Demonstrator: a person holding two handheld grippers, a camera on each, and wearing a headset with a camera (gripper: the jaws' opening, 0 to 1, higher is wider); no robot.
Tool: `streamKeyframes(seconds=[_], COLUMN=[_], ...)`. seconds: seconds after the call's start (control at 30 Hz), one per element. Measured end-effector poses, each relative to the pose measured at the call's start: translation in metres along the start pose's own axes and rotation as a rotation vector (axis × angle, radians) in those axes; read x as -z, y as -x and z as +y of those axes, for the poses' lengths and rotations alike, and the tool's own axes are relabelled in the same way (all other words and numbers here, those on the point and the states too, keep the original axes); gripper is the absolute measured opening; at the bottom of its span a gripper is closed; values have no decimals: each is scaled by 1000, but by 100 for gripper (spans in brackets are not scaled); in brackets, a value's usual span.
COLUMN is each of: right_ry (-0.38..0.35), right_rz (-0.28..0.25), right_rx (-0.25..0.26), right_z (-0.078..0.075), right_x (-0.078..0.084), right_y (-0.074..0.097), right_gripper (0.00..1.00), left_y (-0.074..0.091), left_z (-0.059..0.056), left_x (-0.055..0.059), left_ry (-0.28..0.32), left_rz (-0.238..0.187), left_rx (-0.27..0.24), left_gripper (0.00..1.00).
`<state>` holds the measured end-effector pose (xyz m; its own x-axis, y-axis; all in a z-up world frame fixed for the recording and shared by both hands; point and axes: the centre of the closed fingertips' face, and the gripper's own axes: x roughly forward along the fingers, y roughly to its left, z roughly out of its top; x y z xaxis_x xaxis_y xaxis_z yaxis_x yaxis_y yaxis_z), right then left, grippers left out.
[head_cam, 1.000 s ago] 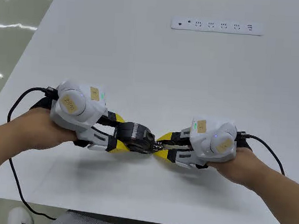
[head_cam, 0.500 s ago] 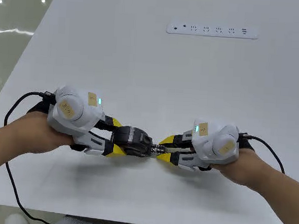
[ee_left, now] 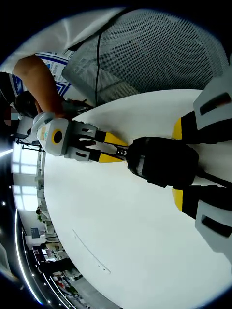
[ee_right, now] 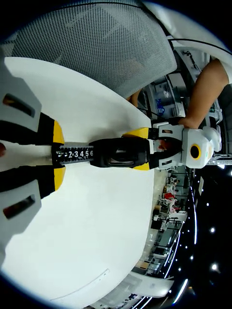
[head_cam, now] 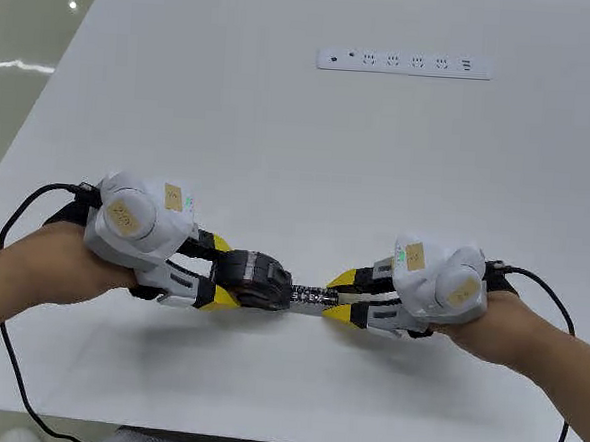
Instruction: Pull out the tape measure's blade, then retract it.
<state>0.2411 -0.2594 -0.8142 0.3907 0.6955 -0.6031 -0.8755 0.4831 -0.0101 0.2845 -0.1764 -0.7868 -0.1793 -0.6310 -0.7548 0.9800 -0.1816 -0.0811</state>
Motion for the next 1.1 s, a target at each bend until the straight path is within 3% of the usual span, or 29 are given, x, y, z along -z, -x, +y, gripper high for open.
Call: streamKeyframes(seconds=[1.1], right_ry=[-12], right_rz=[83], right_rx=[25], right_z=[-6], right_x=[38], right_y=[58], right_gripper=[13], left_y=[0], left_z=[-1], left_x=[-1], left_ry=[-8], left_rz=[-2], left_rx=[-1], left_gripper=[29])
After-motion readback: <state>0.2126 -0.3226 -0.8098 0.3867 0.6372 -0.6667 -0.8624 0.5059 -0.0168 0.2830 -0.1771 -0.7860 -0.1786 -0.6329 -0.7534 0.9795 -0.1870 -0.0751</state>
